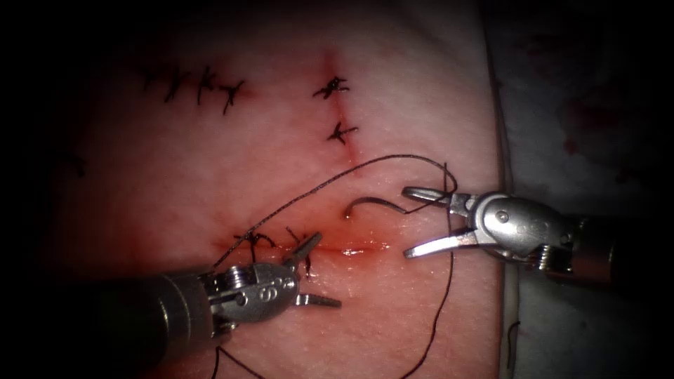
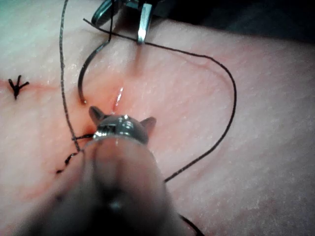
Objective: Wound Closure
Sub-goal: Throw the needle through the top of the incision with the right needle driver.
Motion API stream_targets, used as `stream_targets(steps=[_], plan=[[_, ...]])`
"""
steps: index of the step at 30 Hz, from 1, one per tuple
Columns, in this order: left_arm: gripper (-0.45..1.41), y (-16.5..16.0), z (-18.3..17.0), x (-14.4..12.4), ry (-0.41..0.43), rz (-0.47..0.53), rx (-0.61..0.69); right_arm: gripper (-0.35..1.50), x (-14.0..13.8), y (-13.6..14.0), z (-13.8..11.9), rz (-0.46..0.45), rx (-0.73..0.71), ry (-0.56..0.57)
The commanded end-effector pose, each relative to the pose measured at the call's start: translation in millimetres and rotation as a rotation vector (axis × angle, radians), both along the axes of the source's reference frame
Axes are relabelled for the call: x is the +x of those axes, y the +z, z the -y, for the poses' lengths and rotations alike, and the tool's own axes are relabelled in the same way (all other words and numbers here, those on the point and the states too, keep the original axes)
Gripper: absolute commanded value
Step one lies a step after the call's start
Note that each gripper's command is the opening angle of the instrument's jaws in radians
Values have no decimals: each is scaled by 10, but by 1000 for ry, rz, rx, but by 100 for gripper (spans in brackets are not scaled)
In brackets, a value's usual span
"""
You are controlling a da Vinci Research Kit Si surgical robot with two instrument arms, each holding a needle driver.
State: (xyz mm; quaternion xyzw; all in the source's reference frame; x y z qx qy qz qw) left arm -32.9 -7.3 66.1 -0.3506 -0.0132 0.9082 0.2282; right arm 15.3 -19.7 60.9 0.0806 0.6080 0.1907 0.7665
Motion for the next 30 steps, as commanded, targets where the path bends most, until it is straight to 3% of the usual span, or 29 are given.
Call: stream_targets(steps=[1, 6, 10, 17, 23, 30], plan=[[34, 8, 1, -6, 2, -1, -3, 148, -1, 9, -2, 10, -5, 10], [17, 9, 12, -5, 1, -6, -13, 148, -19, 27, -8, -33, -28, -12], [12, 7, 15, -4, 1, -8, -13, 148, -13, 39, -13, -44, -88, -32], [4, -7, 34, -1, 19, -14, 1, 143, 31, 66, -48, -75, -372, -64], [-1, -16, 43, 7, 18, -14, 6, 140, 64, 72, -56, -188, -393, -59], [-1, -16, 43, 7, 20, -16, 7, 136, 87, 69, -48, -221, -405, -93]])
